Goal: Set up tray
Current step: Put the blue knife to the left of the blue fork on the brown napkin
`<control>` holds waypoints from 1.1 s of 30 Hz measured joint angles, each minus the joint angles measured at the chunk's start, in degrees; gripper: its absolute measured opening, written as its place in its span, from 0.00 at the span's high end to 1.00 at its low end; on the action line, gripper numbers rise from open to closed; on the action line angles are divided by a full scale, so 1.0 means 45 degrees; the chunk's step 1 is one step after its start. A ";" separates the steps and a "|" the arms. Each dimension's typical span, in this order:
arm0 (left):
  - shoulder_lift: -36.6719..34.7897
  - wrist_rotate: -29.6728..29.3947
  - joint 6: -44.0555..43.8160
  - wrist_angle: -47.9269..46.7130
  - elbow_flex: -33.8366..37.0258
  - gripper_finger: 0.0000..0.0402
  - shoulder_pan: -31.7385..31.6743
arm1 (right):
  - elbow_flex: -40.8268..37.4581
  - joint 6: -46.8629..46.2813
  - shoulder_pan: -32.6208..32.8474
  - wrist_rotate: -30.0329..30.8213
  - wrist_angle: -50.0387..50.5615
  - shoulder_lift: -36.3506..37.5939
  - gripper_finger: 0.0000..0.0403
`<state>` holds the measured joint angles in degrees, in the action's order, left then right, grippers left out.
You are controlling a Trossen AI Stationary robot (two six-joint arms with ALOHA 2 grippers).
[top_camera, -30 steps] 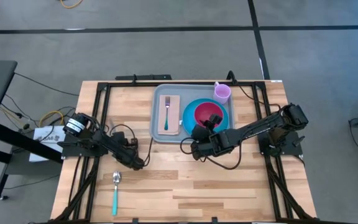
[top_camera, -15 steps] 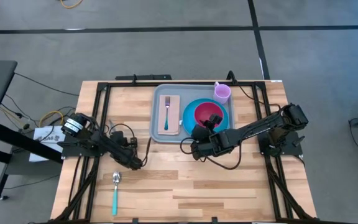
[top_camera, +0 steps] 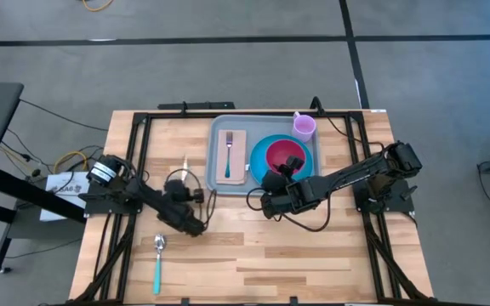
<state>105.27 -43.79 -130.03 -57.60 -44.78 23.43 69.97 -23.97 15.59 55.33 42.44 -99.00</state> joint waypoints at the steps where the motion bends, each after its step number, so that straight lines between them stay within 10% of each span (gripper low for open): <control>1: -0.0007 -0.0714 0.0146 -0.0368 -0.0354 0.96 -0.0123 | 0.0000 0.0000 0.0000 0.0000 -0.0018 0.0004 0.68; 10: -0.0015 -0.3305 0.4658 -0.0758 -0.3271 0.95 -0.2367 | -0.0003 0.0000 0.0026 -0.0011 -0.0135 0.0000 0.68; 22: -0.0017 -0.1696 1.5661 0.8065 -0.3395 0.95 -0.5971 | 0.0000 0.0107 0.0029 -0.1151 -0.0209 0.0000 0.68; 33: -0.0029 -0.0073 1.5657 1.0823 -0.1837 0.95 -0.7046 | 0.0000 0.0102 0.0029 -0.1949 -0.0282 0.0000 0.68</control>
<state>105.14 -44.12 -59.58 -8.90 -53.05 -8.27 69.97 -23.51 15.73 46.56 41.17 -99.00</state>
